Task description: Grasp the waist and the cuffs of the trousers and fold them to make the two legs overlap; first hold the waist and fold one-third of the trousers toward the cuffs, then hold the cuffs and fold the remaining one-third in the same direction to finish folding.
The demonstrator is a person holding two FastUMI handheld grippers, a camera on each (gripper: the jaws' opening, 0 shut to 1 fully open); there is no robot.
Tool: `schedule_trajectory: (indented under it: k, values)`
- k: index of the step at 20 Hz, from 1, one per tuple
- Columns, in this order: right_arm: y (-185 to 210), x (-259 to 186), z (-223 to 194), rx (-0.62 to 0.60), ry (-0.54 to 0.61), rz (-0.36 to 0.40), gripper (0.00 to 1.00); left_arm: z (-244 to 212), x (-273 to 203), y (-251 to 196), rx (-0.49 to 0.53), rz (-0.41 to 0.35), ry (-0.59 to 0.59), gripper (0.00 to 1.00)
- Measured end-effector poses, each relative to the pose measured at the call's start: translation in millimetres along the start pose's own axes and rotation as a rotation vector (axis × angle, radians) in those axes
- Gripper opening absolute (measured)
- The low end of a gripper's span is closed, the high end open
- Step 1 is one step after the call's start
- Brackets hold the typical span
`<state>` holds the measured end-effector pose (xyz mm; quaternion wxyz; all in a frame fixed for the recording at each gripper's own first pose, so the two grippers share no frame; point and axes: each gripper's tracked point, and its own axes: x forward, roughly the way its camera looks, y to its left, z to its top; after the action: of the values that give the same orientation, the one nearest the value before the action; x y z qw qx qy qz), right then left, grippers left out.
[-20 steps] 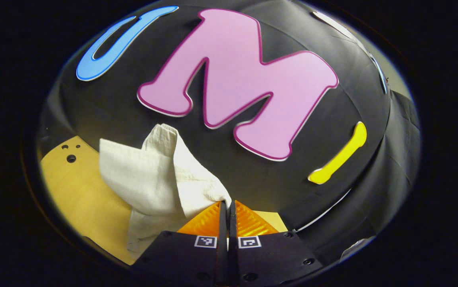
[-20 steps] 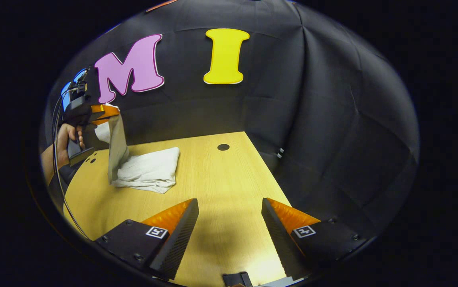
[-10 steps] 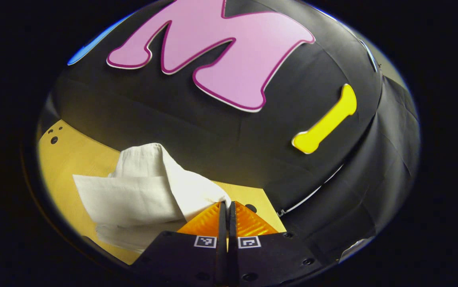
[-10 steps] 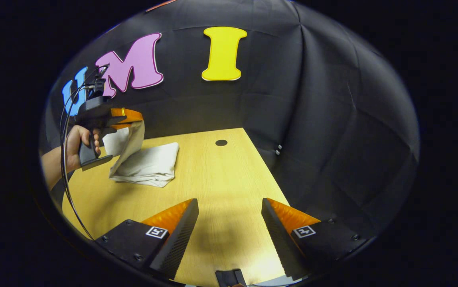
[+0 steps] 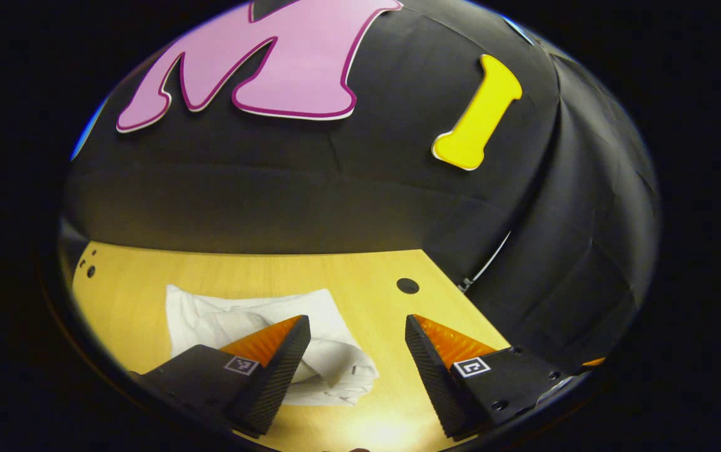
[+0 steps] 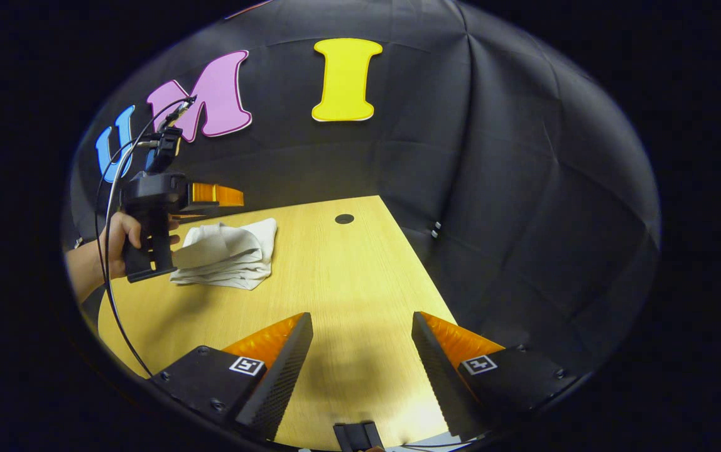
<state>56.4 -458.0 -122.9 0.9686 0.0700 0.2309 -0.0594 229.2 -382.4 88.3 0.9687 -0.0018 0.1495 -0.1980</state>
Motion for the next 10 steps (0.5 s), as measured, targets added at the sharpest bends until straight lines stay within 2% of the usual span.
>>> schedule_trajectory:
  k: [3,5,8,10]
  values:
    - [5,-3,6,-0.014,-0.021,0.019,0.98,6,-41,17,0.006,0.029,-0.05,0.96]
    - [23,-3,20,-0.03,-0.044,0.028,0.98,14,-72,37,-0.017,0.066,-0.086,0.96]
    - [51,-9,38,-0.035,-0.085,0.051,0.98,28,-149,90,-0.069,0.157,-0.171,0.96]
    - [72,-19,53,-0.033,-0.114,0.07,0.98,31,-196,124,-0.067,0.228,-0.222,0.96]
